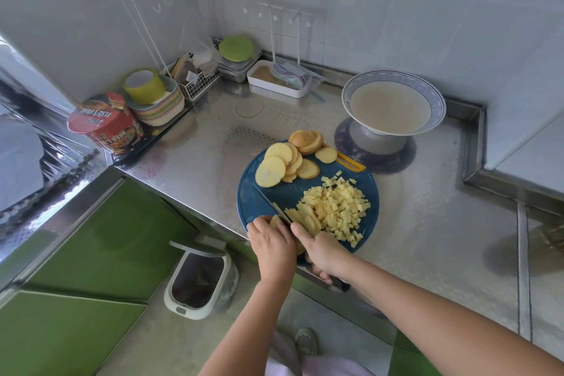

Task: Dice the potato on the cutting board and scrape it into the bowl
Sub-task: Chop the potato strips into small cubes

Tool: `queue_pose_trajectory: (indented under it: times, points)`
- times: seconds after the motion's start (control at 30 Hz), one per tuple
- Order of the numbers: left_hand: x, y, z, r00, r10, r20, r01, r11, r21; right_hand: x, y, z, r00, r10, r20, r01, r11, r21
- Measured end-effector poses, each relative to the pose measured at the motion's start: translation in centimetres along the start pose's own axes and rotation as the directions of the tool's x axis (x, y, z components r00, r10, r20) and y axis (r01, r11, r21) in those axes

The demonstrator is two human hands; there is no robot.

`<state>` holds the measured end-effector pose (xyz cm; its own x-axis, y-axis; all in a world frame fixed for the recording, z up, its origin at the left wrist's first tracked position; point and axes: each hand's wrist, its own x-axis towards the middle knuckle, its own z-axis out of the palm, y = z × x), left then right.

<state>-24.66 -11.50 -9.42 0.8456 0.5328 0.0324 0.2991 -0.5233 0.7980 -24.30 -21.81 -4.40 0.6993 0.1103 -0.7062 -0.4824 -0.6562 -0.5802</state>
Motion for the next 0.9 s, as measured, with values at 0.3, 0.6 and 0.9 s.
queue_pose_trajectory:
  times: [0.3,0.6,0.9]
  points:
    - [-0.1,0.0,-0.2,1.000,0.017,-0.005,-0.017,1.000,-0.006,-0.3,1.2,-0.7,0.993,0.035,0.115,-0.068,0.952,0.299]
    - [-0.1,0.2,-1.2,0.992,-0.071,0.105,0.088,0.982,-0.169,-2.3,0.7,-2.6,0.980,-0.046,0.193,-0.015,0.953,0.302]
    - [-0.7,-0.3,-0.6,0.999,0.032,0.001,-0.032,0.994,-0.106,-3.5,2.3,-2.1,0.976,-0.041,0.215,-0.017,0.964,0.264]
